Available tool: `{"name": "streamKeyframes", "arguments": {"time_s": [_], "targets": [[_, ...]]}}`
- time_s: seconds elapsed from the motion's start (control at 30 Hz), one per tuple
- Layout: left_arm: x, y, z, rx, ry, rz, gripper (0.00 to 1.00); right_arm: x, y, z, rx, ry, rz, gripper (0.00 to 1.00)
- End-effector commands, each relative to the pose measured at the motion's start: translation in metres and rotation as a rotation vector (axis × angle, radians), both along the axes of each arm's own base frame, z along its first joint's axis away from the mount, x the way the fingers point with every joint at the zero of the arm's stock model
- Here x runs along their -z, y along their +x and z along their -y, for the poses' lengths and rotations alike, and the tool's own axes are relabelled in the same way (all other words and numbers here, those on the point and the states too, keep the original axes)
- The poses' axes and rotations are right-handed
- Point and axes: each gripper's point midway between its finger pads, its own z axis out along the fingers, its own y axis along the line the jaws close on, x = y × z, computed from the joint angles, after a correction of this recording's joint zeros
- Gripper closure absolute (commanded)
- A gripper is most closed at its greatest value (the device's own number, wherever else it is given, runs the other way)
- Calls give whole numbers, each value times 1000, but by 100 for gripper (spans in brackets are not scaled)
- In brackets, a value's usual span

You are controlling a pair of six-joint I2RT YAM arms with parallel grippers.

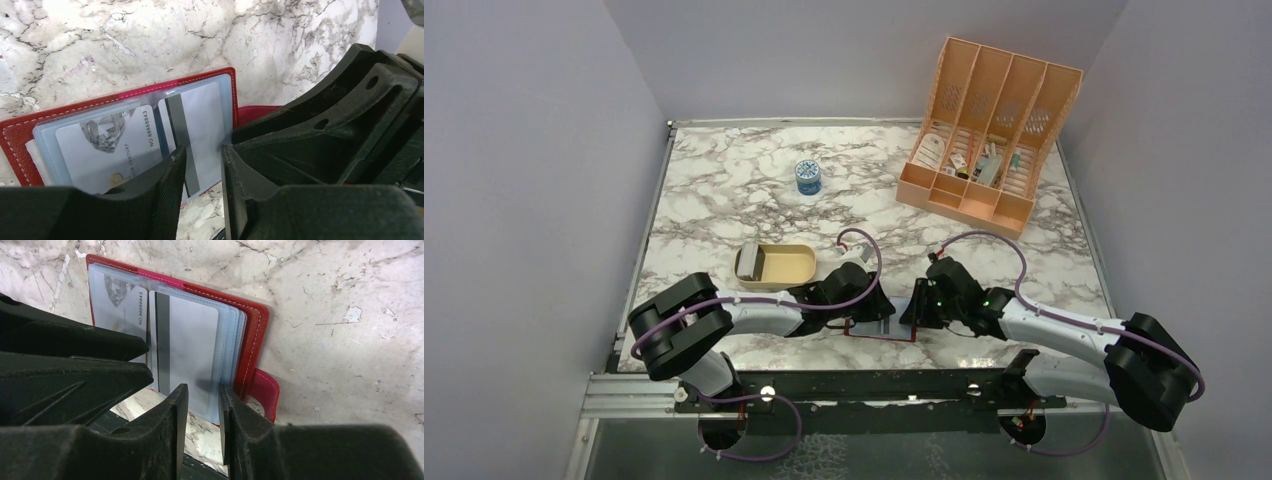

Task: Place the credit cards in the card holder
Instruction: Insert the credit card into the card holder.

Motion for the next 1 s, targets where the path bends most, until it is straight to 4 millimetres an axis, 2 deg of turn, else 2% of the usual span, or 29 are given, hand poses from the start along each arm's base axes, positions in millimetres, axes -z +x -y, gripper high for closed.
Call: {"name": "streamKeyframes", "arguments": {"time_s": [0.0, 0.53, 0.97], "targets": [[-3, 3, -1, -8, 14, 31, 65, -1, 1, -2, -8, 11, 25, 70], [15, 1, 2, 2, 45, -11, 65, -2, 1, -3, -7, 20, 25, 70], [-4, -3, 15, 25, -30, -8, 66, -5, 1, -9, -21, 54, 30, 70]]}}
